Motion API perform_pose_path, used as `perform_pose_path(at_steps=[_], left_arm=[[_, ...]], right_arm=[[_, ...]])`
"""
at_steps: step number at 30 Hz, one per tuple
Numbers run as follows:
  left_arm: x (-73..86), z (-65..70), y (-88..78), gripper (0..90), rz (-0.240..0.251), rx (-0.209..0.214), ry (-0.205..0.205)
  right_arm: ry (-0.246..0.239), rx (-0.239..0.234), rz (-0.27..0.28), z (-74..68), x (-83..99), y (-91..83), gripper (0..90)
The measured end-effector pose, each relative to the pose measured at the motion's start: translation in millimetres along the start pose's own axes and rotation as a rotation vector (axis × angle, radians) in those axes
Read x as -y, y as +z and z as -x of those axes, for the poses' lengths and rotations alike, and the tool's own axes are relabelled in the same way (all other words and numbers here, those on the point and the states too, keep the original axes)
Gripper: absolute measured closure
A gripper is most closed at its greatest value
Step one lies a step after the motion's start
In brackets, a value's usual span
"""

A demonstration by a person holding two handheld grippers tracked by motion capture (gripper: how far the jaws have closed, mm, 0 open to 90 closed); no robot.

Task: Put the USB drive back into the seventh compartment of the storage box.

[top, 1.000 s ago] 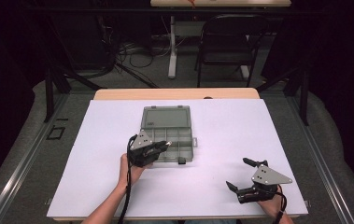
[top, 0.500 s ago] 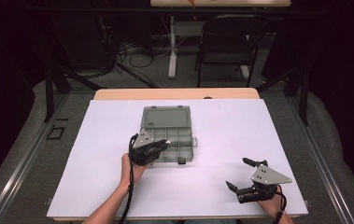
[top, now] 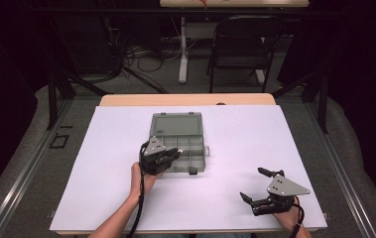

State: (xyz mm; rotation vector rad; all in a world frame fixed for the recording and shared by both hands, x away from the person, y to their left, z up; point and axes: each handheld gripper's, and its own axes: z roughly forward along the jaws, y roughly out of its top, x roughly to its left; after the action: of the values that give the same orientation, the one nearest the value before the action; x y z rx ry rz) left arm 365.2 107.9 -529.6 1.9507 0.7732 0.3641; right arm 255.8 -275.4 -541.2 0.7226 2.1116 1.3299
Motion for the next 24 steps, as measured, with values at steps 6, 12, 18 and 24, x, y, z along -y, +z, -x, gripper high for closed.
perform_pose_path(at_steps=[6, 12, 18, 24], left_arm=[[-0.7, 1.1, 3.6, 78.6, -0.009, 0.001, 0.001], [-1.1, 3.0, 7.0, 78.6, -0.021, 0.001, 0.005], [-1.4, 4.7, 9.9, 78.6, -0.032, 0.000, 0.010], [-1.3, 5.4, 12.7, 78.5, -0.042, -0.002, 0.012]], right_arm=[[0.001, 0.000, -0.001, 0.1, 0.1, 0.0, 0.9], [0.003, 0.000, 0.000, 0.3, 0.4, 0.7, 0.9], [0.002, -0.002, -0.002, 0.5, 0.5, 0.8, 0.9], [0.003, -0.006, -0.006, 0.3, 0.4, 0.9, 0.9]])
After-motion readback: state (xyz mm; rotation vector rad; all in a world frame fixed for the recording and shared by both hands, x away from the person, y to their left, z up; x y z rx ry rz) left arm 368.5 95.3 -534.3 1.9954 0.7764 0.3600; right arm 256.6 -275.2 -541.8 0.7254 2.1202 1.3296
